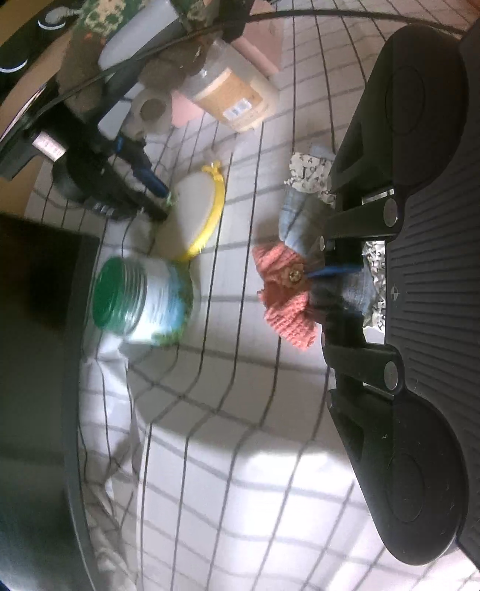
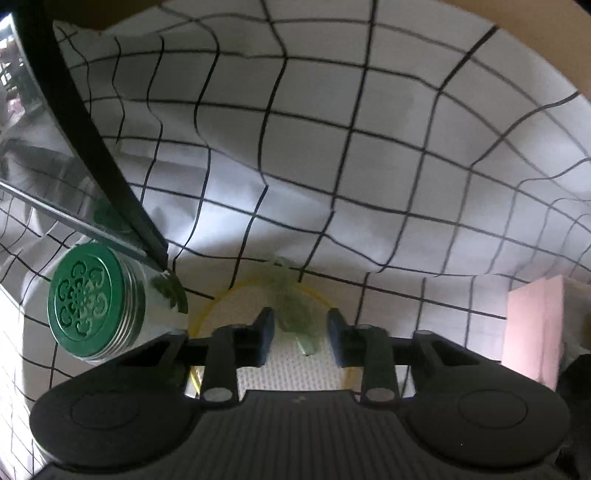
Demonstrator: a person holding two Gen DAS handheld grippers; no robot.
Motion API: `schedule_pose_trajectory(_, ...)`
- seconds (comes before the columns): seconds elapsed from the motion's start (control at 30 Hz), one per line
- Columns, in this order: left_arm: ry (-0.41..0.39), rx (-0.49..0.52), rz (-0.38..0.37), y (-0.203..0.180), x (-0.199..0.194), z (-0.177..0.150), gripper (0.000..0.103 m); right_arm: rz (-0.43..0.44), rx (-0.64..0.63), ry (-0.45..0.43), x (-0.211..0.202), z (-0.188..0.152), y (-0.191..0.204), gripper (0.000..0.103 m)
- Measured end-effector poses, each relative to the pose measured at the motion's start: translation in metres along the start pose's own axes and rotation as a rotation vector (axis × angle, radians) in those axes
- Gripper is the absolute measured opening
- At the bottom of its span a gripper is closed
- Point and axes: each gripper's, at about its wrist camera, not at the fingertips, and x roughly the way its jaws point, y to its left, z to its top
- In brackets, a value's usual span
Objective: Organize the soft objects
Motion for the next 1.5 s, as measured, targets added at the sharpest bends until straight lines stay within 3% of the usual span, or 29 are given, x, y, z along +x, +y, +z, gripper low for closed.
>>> schedule_pose_trajectory(0.17,-0.003,-0.062,0.007,0.014,-0.005,0.003,0.021,0.005,-0.073,-0.035,-0.012,-0.017,0.008,0.019)
schedule_pose_trajectory(0.4,-0.039,-0.157,0.034,0.023,-0.012,0.006,0.022,0.088,-0.178,-0.118,-0.057,-0.088,0.013,0.019)
schedule_pose_trajectory(0.53,-0.051,-0.199,0.086,0.024,-0.014,0.007,0.023,0.131,-0.239,-0.082,-0.059,-0.138,0.011,0.019)
schedule_pose_trajectory(0.67,-0.03,-0.243,0.112,0.018,-0.012,0.009,0.023,0.153,-0.231,-0.034,-0.043,-0.165,-0.002,0.019)
schedule_pose_trajectory(0.8,-0.033,-0.26,0.139,0.011,-0.009,0.014,0.023,0.096,-0.244,-0.112,-0.048,-0.187,-0.016,0.019)
schedule_pose_trajectory(1.0,-0.077,-0.136,0.162,-0.028,-0.006,0.027,0.023,0.127,-0.241,-0.163,-0.059,-0.211,-0.043,0.023)
schedule_pose_trajectory(1.17,-0.082,0.027,0.17,-0.069,0.008,0.026,0.024,0.09,-0.286,-0.244,-0.068,-0.235,-0.056,0.049)
schedule_pose_trajectory(1.3,-0.061,0.142,0.202,-0.093,0.023,0.019,0.024,0.056,-0.282,-0.249,-0.065,-0.248,-0.069,0.053)
schedule_pose_trajectory(1.37,-0.05,0.184,0.208,-0.098,0.023,0.012,0.027,0.053,-0.256,-0.254,-0.063,-0.252,-0.077,0.062)
schedule_pose_trajectory(1.5,-0.041,0.255,0.199,-0.101,0.015,-0.003,0.029,0.052,-0.225,-0.265,-0.062,-0.257,-0.088,0.067)
